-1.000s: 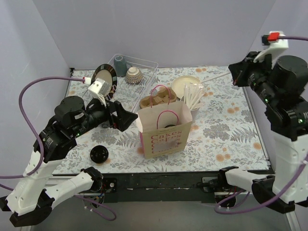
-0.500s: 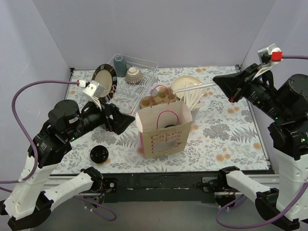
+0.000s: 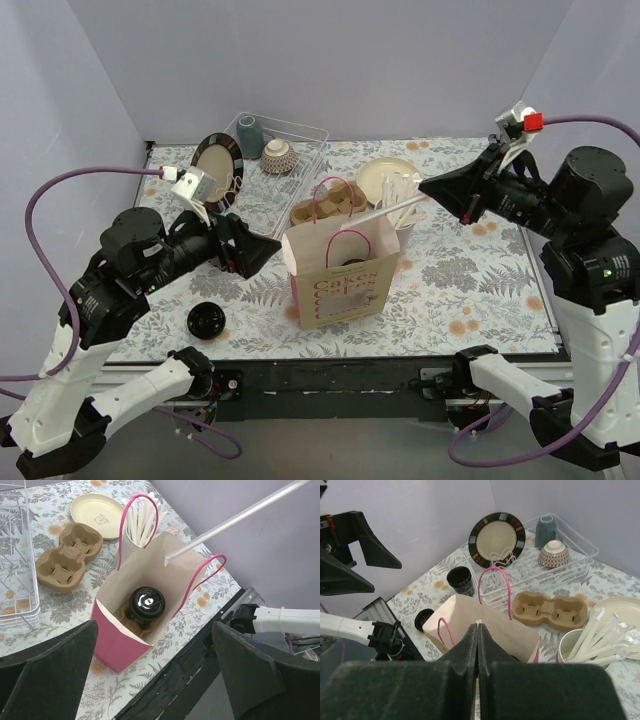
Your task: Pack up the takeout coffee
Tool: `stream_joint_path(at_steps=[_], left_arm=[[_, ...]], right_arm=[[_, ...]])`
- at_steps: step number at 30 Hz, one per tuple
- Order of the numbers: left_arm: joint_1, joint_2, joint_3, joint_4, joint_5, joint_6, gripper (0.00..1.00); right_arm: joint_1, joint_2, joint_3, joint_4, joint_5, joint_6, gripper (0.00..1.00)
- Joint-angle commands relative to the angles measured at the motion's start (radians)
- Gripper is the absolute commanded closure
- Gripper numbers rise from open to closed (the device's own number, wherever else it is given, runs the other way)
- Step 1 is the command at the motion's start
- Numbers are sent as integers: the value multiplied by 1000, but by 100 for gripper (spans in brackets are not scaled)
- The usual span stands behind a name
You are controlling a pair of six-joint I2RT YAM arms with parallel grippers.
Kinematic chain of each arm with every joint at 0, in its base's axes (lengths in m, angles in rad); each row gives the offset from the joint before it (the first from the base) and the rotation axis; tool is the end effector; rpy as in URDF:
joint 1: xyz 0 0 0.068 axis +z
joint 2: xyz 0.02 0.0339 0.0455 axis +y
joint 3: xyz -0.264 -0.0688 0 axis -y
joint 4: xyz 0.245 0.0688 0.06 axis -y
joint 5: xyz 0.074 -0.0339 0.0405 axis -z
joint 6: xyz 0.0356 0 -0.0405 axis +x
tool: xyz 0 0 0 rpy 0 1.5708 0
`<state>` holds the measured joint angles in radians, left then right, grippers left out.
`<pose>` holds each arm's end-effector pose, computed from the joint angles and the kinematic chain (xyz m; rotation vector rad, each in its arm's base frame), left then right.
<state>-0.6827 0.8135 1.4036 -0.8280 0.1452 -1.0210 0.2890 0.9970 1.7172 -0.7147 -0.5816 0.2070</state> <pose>0.0860 -0.0765 0.4658 -0.2259 2.0085 -1.2909 0.1143 0.0544 0.5425 -0.5332 1.5399 0.8379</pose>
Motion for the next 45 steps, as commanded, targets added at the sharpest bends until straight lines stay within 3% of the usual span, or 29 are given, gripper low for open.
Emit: stream_joint_path(at_steps=[1,9,13,18,26,29,34,35,36,37,45], left_arm=[[-3,-28,-37,35,-9,-17,2],[-3,-86,-98,49,-32,-70,2],[-3,-108,-117,52,-53,-74,2],[-3,-114,-124,58,-62,-67,2],[-3,-128,-123,41,-88,-33,2],[-3,-134,-123,38,-93,-24,2],[-3,-128,-112,50,-88,-5,2],[-3,-126,-109,55,-87,4,2],[-3,-122,-104,58,-84,7,2],[-3,-117,-101,61,-81,12,2],[-3,-99,-58,150,-79,45,2]], right_arm=[[-1,37,-42,15,-44,6,99],[51,110,-13,20,14,-11,99],[293,164,33,-12,230,-54,99],[459,268,102,-45,412,-46,96],[588,393,151,-52,545,-34,86],[628,428,179,-68,560,-28,73],[639,440,232,-120,618,3,37],[639,434,239,-123,637,24,26],[639,427,243,-123,653,37,8],[639,405,242,-118,670,57,2],[639,221,128,-3,784,202,1]])
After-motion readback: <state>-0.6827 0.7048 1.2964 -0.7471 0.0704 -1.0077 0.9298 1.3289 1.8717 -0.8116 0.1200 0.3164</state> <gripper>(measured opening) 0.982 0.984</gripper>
